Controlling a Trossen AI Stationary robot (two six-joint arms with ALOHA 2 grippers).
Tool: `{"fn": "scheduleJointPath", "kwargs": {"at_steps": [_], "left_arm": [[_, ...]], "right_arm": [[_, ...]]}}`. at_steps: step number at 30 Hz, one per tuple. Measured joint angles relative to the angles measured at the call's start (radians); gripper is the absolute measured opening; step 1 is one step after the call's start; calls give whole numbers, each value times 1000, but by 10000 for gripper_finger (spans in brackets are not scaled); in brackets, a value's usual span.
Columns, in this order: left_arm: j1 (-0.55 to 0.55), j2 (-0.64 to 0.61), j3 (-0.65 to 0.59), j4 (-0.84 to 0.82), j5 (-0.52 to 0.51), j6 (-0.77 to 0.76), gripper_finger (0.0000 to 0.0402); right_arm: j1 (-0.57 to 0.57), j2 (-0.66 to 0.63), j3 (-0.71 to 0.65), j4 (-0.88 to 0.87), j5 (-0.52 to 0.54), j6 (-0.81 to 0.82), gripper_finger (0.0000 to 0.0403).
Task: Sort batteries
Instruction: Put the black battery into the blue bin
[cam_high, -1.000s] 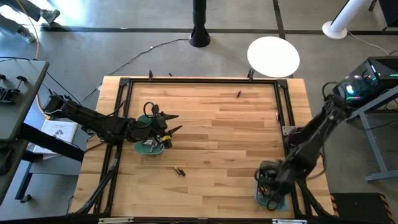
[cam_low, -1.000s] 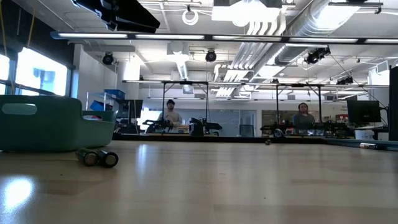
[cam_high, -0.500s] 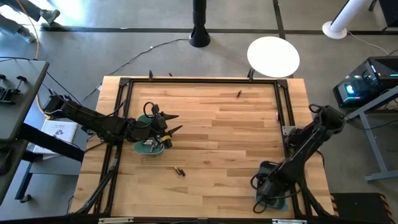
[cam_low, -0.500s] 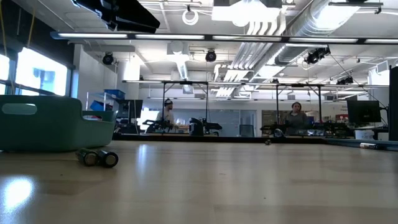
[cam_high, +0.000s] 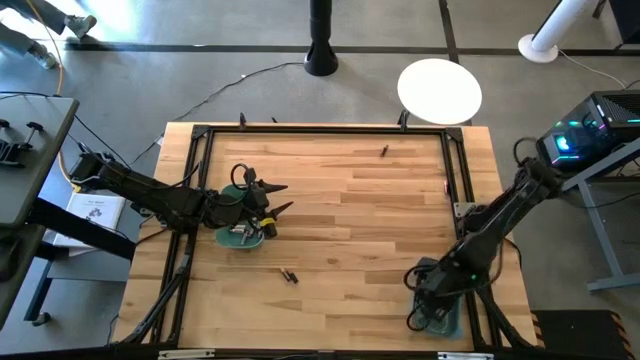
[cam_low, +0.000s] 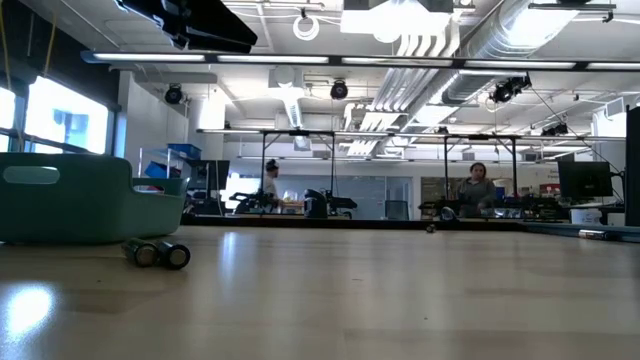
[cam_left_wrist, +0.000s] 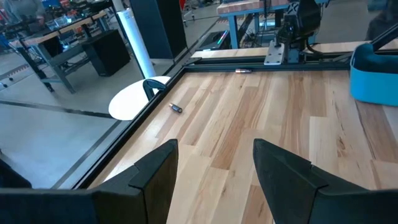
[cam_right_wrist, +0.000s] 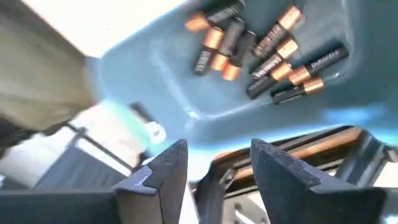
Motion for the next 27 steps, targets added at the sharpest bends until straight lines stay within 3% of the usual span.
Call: {"fn": "scheduleJointPath", "kwargs": {"at_steps": [2, 6, 12, 16, 19, 23, 27], "left_arm": [[0, 0, 0, 0, 4, 0, 200], [0, 0, 0, 0, 4, 0, 200], [0, 0, 0, -1, 5, 0, 200], [0, 0, 0, -1, 5, 0, 200], [0, 0, 0, -1, 6, 0, 200], [0, 0, 0, -1, 6, 0, 200], [0, 0, 0, -2, 6, 0, 200]], "right_arm": [[-30, -36, 63, -64, 63, -29, 167], [-148, -83, 149, -257, 291, -108, 160], [-542, -101, 92, -381, 476, -462, 156], [-862, -91, -10, -167, 555, -775, 166], [-1090, -66, -81, 125, 493, -988, 193], [-1309, 25, -128, 418, 390, -1117, 232], [-1400, 128, -128, 564, 634, -1075, 239]]}}
